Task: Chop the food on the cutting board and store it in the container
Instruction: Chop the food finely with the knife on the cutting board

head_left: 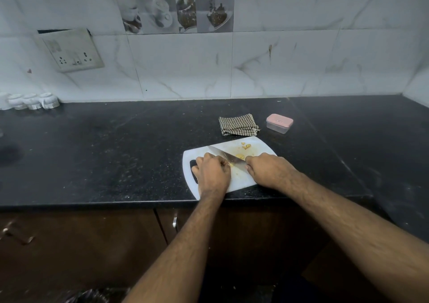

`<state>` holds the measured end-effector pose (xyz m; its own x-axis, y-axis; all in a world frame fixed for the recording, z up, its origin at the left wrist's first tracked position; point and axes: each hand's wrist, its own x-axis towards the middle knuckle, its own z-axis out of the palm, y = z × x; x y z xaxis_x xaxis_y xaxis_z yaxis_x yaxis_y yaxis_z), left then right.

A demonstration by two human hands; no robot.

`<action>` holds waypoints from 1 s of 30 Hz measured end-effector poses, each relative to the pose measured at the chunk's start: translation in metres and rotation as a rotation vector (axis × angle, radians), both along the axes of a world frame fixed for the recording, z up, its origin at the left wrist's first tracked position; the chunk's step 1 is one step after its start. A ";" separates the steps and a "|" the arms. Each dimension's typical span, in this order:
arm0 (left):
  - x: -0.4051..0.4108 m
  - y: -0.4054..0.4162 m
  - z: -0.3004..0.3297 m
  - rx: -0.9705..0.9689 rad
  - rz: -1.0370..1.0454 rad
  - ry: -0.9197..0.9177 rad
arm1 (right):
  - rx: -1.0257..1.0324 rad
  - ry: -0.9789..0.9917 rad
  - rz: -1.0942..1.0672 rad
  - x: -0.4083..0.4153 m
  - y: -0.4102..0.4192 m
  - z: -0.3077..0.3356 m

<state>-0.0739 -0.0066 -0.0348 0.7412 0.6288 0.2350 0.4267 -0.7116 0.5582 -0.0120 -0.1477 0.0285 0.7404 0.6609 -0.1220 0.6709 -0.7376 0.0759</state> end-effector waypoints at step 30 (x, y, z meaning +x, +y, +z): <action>0.001 -0.001 -0.003 0.093 -0.017 0.052 | 0.032 0.142 -0.034 0.008 0.015 -0.016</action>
